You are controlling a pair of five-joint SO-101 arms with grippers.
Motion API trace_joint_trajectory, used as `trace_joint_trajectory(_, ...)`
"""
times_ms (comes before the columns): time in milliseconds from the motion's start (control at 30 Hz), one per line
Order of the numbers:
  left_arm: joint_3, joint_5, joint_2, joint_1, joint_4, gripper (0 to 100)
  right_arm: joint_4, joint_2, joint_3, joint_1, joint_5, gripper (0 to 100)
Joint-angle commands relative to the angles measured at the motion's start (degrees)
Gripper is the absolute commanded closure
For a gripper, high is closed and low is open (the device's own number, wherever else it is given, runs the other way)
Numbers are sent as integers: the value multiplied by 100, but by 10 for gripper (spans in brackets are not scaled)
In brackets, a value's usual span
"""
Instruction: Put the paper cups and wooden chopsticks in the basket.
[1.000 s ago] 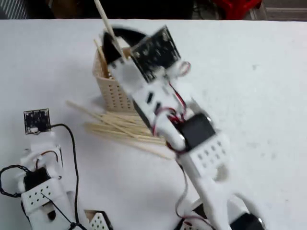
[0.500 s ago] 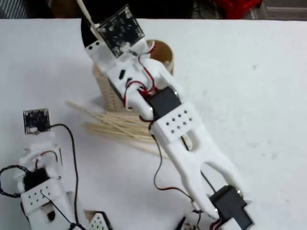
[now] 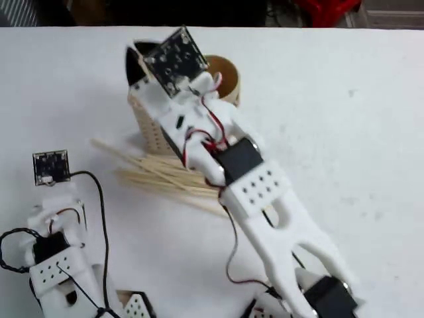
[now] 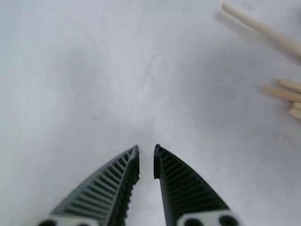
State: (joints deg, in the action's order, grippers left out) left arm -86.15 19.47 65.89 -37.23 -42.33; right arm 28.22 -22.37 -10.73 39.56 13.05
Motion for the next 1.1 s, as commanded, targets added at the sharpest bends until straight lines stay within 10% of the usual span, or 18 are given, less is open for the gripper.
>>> trace_joint_trajectory(0,35,44,57,75,123,924,1305,-1068,-404,13,-9,971)
trace_joint_trajectory(300,35,44,57,75,132,924,3521,-1710,-1793,303,1134,970)
trace_joint_trajectory(567,35,35,48,75,132,924,2633,-637,-3226,268,1345,817)
trace_joint_trajectory(1067,26,44,48,75,132,924,778,1701,-3024,268,1662,836)
